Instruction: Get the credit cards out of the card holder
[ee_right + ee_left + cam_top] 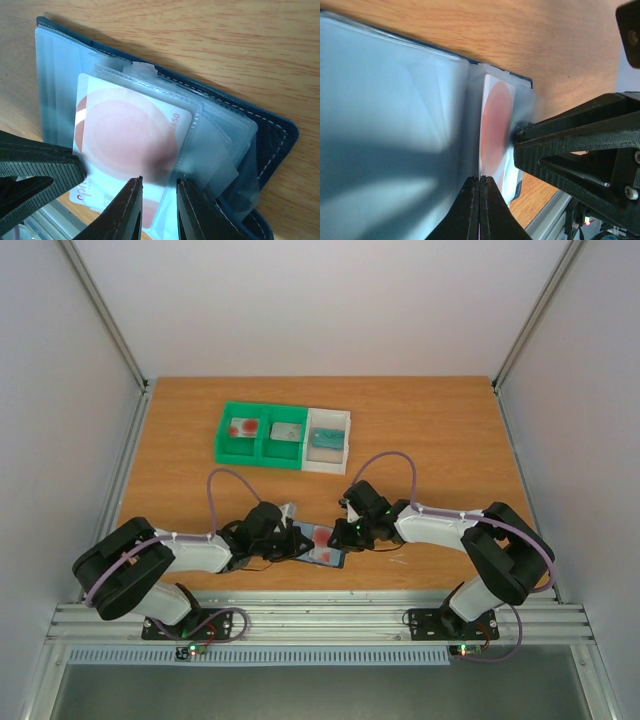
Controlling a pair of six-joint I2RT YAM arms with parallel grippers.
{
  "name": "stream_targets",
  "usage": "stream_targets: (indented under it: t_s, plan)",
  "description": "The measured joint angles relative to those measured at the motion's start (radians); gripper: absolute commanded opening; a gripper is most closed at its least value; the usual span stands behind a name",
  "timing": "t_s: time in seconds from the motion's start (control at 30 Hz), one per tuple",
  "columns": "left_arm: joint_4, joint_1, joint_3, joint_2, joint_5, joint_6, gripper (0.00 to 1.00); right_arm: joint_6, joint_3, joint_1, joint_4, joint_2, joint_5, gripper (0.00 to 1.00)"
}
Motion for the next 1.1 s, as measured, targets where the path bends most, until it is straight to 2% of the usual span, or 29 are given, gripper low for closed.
stream_targets:
  t_s: [0.2, 0.33, 0.47, 1.1]
  plan:
    - [0.082, 0.033, -0.05, -0.001, 0.032, -0.042, 0.01, 0.0, 0.0, 0.002, 0.021, 0.013, -0.001, 0.2]
    - [0.097, 0.037, -0.054, -0.001, 0.044, -0.049, 0.1, 0.0, 0.0, 0.002, 0.022, 0.013, -0.002, 0.2]
    - [0.097, 0.041, -0.059, 0.005, 0.047, -0.05, 0.0, 0.0, 0.0, 0.002, 0.022, 0.014, -0.001, 0.2]
    - [0.169, 0.063, -0.099, 0.015, 0.071, -0.061, 0.0, 0.0, -0.002, 0.002, 0.026, 0.015, 0.0, 0.2]
